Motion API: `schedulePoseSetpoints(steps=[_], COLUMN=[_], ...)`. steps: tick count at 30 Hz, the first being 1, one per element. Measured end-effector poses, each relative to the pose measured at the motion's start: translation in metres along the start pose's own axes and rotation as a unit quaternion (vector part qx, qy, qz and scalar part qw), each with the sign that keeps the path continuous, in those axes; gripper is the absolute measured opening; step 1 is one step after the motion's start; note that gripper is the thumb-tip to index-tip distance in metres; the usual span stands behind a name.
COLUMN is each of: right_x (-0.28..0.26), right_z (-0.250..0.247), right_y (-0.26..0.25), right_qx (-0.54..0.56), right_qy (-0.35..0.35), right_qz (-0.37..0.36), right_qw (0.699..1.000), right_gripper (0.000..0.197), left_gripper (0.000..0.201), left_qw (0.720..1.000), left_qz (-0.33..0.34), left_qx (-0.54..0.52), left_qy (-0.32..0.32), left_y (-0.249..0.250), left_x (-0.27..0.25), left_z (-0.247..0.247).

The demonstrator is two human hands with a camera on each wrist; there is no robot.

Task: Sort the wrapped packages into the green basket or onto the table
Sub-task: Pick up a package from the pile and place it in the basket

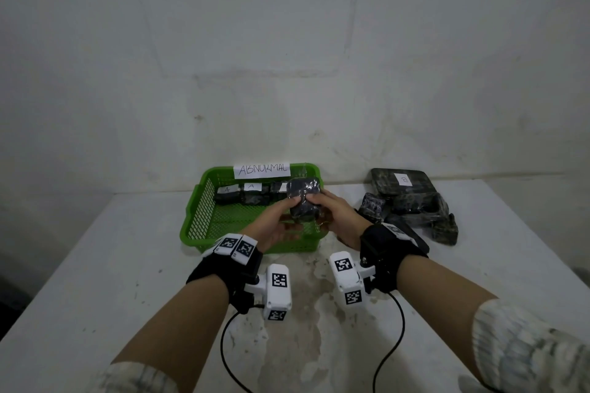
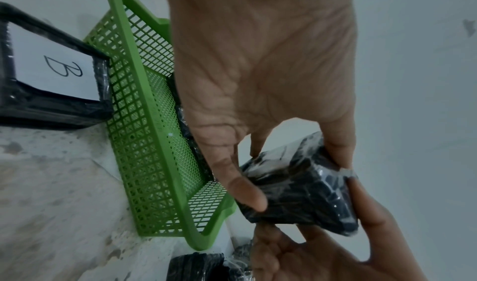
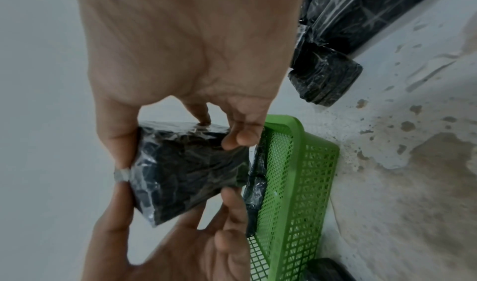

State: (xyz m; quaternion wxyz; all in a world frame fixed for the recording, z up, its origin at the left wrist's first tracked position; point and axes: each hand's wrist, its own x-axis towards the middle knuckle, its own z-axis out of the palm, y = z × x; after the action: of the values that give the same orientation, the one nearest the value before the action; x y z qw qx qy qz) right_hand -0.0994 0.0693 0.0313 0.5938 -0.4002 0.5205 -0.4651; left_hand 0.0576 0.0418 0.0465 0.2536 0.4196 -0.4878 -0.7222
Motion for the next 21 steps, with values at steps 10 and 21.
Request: schedulePoseSetpoints(steps=[10, 21], right_x=[0.002, -0.012], right_z=[-0.004, -0.007], right_y=[0.004, -0.007], right_qx=[-0.082, -0.113], right_qy=[0.024, 0.001], right_qz=[0.030, 0.140], right_qw=[0.996, 0.984], right_gripper=[0.061, 0.093], left_gripper=[0.049, 0.070], left_qw=[0.996, 0.998], left_qz=[0.014, 0.052], left_qx=[0.086, 0.027], left_qy=[0.018, 0.006], left_y=[0.000, 0.004], left_x=[-0.006, -0.006], left_z=[0.003, 0.002])
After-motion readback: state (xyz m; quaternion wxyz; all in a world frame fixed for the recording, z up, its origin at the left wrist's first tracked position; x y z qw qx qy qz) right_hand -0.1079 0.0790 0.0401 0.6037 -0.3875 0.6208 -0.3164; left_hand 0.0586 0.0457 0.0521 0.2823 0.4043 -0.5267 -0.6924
